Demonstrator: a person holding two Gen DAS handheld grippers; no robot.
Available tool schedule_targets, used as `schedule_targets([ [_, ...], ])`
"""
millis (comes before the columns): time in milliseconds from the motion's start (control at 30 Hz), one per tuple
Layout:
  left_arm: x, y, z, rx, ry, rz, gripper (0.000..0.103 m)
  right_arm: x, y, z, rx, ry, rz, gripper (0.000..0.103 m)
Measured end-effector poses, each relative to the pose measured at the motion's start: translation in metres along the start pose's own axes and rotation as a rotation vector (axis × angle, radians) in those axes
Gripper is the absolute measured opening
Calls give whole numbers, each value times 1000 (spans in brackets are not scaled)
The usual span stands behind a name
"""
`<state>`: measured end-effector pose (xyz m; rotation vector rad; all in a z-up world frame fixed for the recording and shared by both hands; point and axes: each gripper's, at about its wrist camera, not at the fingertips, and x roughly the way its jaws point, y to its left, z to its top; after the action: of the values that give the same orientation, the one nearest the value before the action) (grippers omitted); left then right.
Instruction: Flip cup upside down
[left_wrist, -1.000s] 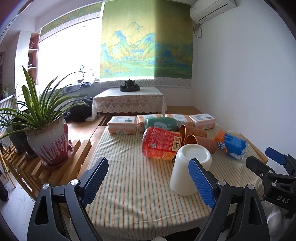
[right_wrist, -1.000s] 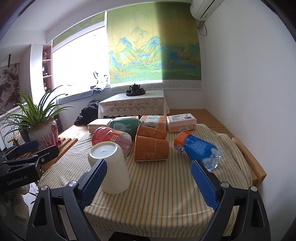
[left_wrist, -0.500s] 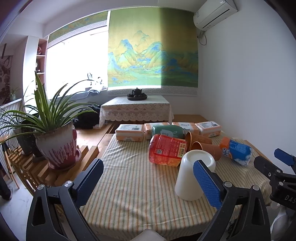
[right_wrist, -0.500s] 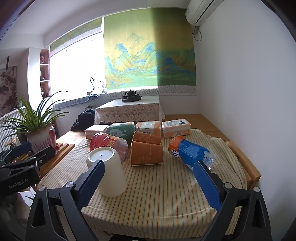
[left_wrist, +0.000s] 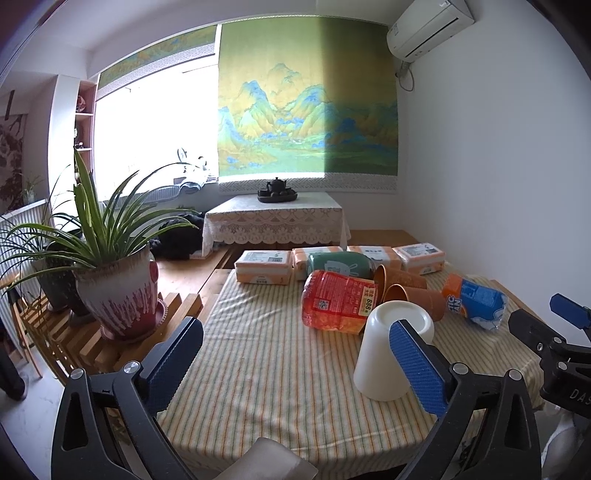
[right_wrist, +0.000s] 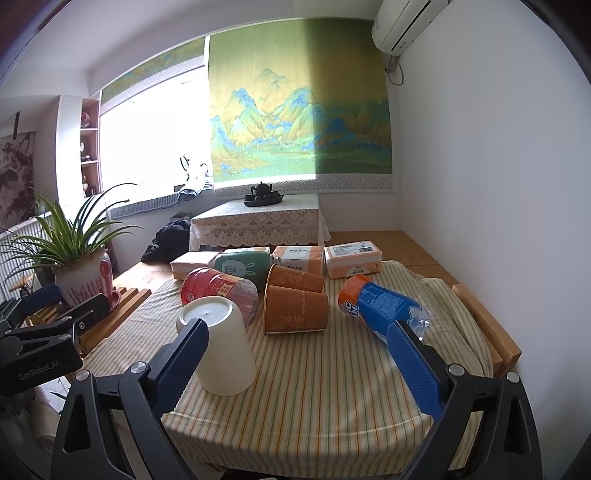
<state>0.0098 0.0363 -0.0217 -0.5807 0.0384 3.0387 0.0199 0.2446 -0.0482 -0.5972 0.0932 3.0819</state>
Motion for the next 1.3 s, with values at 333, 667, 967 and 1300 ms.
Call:
schedule_targets([
  [333,1,2,1,-6,-3,6,102,1,0,1,-3,-10,-3,96],
  [667,2,0,0,-4,1,5,102,3,-2,-1,3,-2,-1,96],
  [967,3,0,0,-3,2,4,102,5,-5,-2,6,3,0,96],
  [1300,9,0,1,-4,10,8,102,9,-7,-4,10,12,0,96],
])
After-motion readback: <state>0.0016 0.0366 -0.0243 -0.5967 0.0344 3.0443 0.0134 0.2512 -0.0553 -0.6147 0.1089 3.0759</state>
